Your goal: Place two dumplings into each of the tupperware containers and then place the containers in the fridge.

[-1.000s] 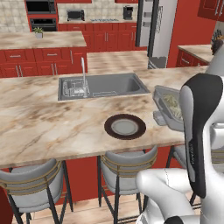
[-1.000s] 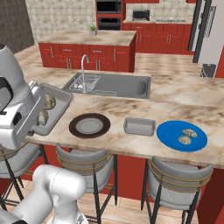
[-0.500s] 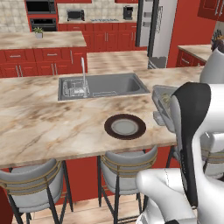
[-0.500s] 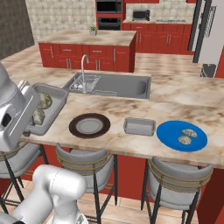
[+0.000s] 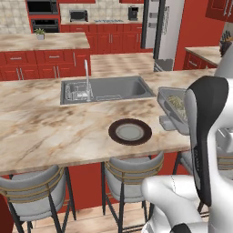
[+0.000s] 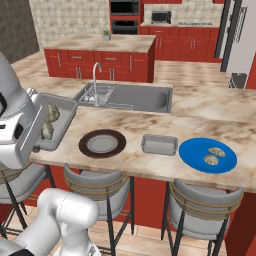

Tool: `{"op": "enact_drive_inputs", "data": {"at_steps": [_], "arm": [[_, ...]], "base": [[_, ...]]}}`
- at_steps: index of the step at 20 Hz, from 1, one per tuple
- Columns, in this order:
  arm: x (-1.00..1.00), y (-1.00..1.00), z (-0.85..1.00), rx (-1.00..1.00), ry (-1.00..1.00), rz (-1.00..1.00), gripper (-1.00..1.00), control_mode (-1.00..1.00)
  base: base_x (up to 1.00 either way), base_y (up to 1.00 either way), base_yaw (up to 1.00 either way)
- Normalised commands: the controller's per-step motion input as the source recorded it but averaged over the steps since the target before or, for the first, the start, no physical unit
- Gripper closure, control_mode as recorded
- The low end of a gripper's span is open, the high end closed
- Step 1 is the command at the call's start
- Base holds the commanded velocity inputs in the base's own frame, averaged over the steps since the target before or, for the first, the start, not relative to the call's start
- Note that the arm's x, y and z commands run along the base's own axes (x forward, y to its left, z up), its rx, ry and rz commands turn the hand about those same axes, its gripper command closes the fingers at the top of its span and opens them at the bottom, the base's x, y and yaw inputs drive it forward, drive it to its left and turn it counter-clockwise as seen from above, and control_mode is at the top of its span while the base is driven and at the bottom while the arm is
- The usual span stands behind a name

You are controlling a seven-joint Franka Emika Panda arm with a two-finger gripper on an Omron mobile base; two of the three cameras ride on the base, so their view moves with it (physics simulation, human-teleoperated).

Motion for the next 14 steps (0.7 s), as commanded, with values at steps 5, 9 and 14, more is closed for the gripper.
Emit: {"op": "enact_drive_inputs", "data": {"at_steps": [5, 9, 14], "arm": [[0.02, -0.03, 0.00, 0.00, 0.01, 0.04, 1.00, 1.00], [0.00, 0.00, 0.00, 0.00, 0.00, 0.00, 1.00, 1.00], [0.00, 0.00, 0.00, 0.00, 0.00, 0.00, 1.00, 1.00]], "base": [[-0.09, 0.08, 0.01], [-0.46, 0.96, 0.06], [-0.33, 1.00, 0.04]]}}
